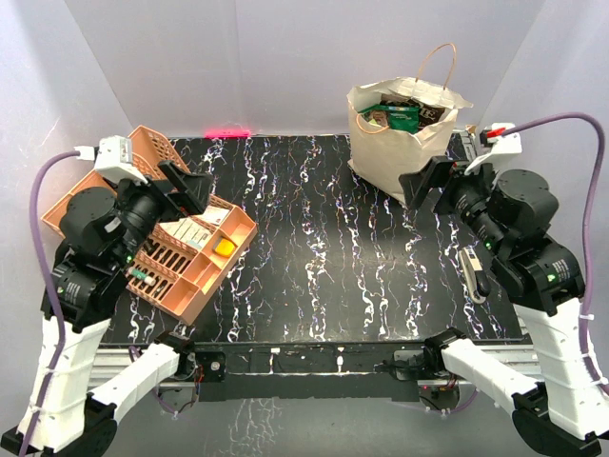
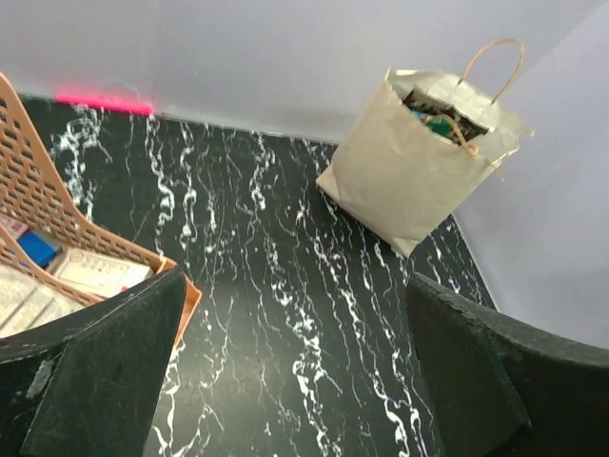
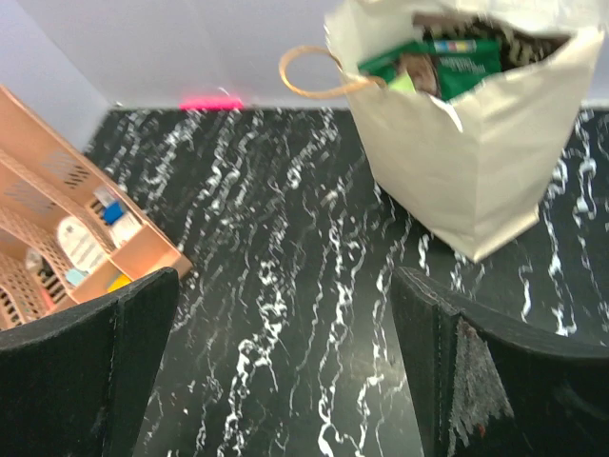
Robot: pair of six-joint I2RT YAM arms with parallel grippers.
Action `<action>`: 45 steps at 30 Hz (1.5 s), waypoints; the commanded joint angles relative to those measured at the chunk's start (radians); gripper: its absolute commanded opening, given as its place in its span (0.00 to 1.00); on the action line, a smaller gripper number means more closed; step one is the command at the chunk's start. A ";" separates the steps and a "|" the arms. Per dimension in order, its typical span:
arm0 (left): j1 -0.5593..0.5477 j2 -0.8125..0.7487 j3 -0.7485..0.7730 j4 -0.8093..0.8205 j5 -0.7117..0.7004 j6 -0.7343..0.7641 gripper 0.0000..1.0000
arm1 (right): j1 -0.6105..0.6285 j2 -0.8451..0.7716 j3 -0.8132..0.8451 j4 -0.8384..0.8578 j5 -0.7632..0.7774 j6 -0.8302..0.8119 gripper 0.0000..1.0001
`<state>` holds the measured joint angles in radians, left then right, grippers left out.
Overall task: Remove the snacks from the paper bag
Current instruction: Move the paper bag to the center of the board.
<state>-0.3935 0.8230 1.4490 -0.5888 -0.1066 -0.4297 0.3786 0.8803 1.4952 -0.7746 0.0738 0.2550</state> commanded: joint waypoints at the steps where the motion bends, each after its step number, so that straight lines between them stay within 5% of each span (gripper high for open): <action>1: 0.068 -0.007 -0.074 0.067 0.149 -0.045 0.98 | -0.001 -0.032 -0.062 -0.045 0.092 0.048 0.98; 12: 0.173 -0.034 -0.277 0.177 0.422 -0.184 0.98 | -0.002 -0.042 -0.200 -0.169 0.219 0.159 0.98; 23: 0.199 -0.064 -0.496 0.354 0.670 -0.397 0.98 | -0.002 -0.024 -0.245 -0.060 0.156 0.069 0.98; 38: 0.204 -0.075 -0.517 0.222 0.720 -0.308 0.98 | -0.003 0.432 0.123 0.129 0.033 -0.296 0.98; 45: 0.203 -0.081 -0.510 0.252 0.736 -0.313 0.98 | -0.003 0.594 0.274 0.141 0.130 -0.421 0.95</action>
<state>-0.1978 0.7547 0.9176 -0.3523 0.5900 -0.7525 0.3782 1.4345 1.6814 -0.7017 0.1429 -0.0559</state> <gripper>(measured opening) 0.983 0.977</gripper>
